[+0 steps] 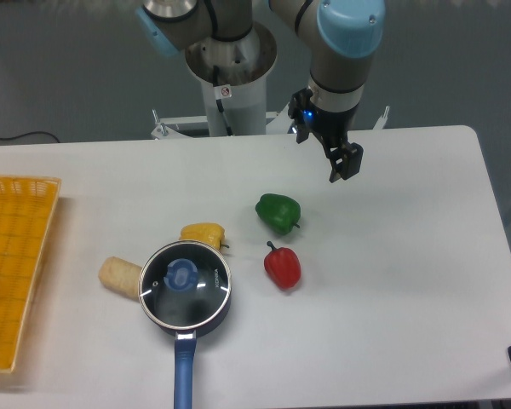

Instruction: Open the lid

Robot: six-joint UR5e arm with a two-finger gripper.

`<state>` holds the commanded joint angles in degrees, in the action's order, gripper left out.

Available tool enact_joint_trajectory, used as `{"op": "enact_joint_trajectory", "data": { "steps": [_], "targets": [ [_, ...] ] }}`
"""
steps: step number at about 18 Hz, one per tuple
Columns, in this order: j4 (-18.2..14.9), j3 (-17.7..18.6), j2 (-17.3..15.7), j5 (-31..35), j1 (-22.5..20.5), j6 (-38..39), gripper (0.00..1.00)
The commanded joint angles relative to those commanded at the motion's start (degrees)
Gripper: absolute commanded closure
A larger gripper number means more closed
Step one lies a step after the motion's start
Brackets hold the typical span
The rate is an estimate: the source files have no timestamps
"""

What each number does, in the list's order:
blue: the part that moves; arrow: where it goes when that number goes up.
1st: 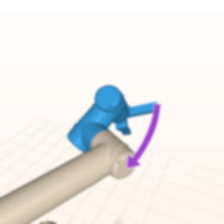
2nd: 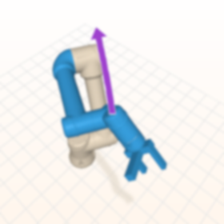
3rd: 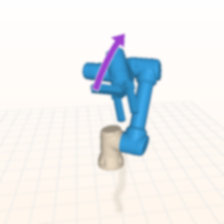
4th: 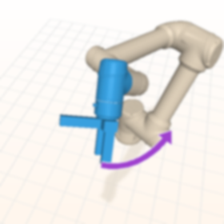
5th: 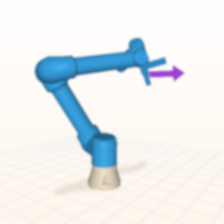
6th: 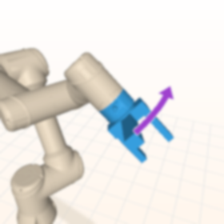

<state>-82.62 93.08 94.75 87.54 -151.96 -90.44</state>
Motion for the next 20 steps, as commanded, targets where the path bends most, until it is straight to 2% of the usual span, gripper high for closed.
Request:
{"op": "enact_joint_trajectory", "data": {
  "steps": [20],
  "targets": [
    [0.09,0.97,0.17,0.0,1.14,1.31,0.0]
  ]
}}
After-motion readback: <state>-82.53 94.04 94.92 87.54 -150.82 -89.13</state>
